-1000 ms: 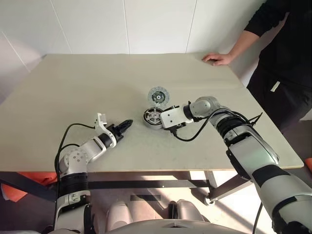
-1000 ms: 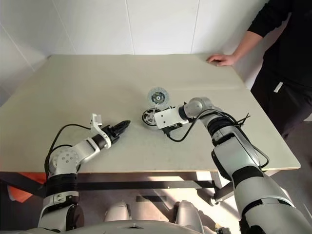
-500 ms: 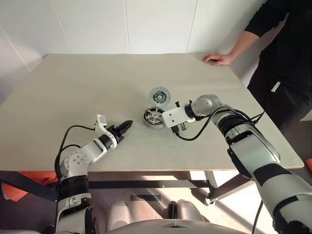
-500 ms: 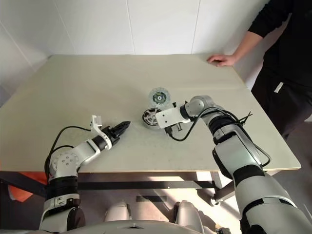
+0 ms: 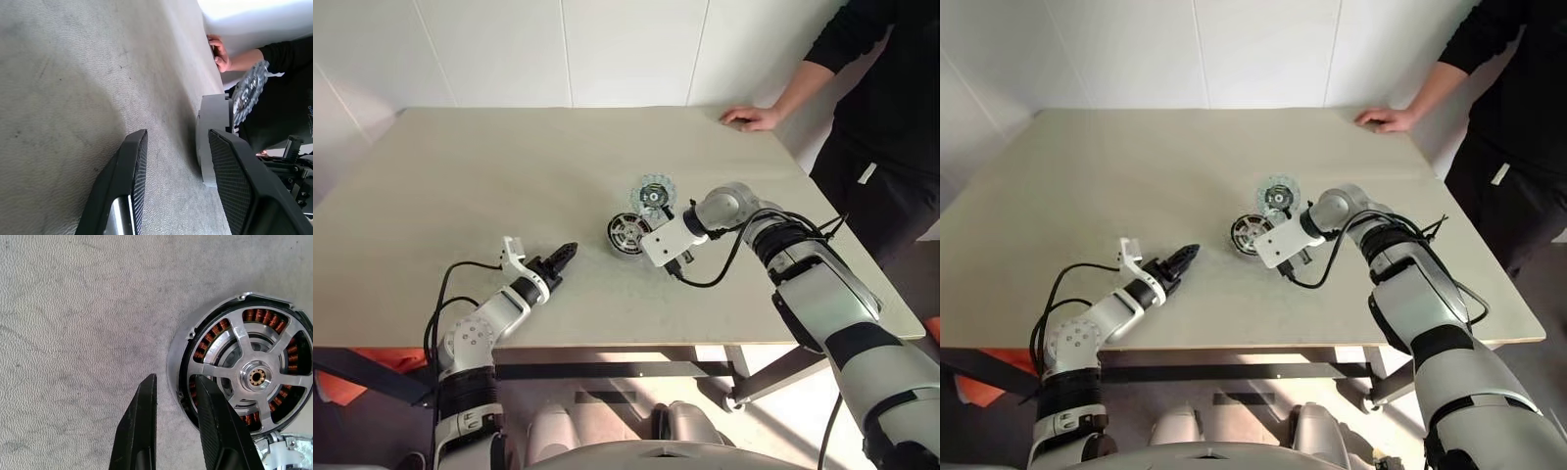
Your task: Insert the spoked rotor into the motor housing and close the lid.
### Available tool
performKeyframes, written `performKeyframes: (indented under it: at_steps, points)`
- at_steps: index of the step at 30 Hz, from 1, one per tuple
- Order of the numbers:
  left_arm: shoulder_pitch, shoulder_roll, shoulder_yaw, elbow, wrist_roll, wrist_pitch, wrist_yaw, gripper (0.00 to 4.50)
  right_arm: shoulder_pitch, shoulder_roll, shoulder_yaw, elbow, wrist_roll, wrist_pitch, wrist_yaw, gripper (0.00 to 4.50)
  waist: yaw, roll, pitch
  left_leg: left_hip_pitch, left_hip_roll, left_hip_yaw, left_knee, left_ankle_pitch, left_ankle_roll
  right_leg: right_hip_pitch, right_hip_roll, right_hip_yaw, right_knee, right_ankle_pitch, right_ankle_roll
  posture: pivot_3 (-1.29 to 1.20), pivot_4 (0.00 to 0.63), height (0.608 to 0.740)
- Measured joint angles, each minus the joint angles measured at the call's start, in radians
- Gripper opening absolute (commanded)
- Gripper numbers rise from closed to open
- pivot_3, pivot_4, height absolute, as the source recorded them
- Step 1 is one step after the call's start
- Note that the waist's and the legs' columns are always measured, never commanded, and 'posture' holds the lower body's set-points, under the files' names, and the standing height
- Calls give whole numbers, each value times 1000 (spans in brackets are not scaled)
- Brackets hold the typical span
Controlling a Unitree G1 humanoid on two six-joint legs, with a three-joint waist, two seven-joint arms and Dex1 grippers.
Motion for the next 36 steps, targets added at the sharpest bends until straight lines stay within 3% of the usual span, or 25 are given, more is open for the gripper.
performKeyframes:
  at_steps: [2, 8, 16, 20, 23, 27, 36]
  points:
    - [15, -8, 1, -11, -10, -10, 5, 2090, -13, 9, 7, 7, -12, 0, -1, 1281, -1, 0, 0, 0, 0, 0, 0, 0, 0, 0, 0, 0, 0, 0, 0, 0, 0, 740]
    - [28, -10, 1, -23, -21, -29, 20, 2090, -44, 30, 13, 36, -39, -2, -30, 17, -8, -1, -1, 2, 1, 0, 0, 0, -1, 0, 1, 0, 0, 0, 0, 0, 0, 740]
    - [33, -6, -2, -25, -26, -40, 32, 2090, -44, 38, 15, 53, -60, 1, -76, 4, -19, -1, 0, 2, 0, 0, 1, 0, -1, 0, 0, 0, 2, 0, 0, 0, 0, 740]
    - [29, -7, -7, -21, -27, -41, 32, 2090, -29, 41, -38, 49, 9, 86, 8, 4, -18, 0, 0, 1, 0, 0, 1, 0, -1, 0, 0, 0, 2, 0, 0, 0, 0, 740]
    - [28, -10, -14, -20, -29, -44, 30, 2090, 4, 40, -111, -7, 113, 247, 150, 4, -11, 0, 0, 0, 1, 0, 1, -1, 0, -1, 0, 0, 1, 0, 0, 0, 0, 740]
    - [24, -16, -26, -14, -29, -52, 29, 2090, 87, 18, -161, -234, 223, 574, 318, 4, 8, 0, 0, -1, 1, 0, 1, -1, 1, -1, 0, 0, 1, 0, 0, 0, 0, 740]
    - [21, -15, -42, -5, -28, -62, 27, 2090, 203, -26, -163, -712, 309, 1235, 389, 4, 17, 0, 0, 1, 1, 0, 1, 0, -1, 0, 0, 0, 2, 0, 0, 0, 0, 740]
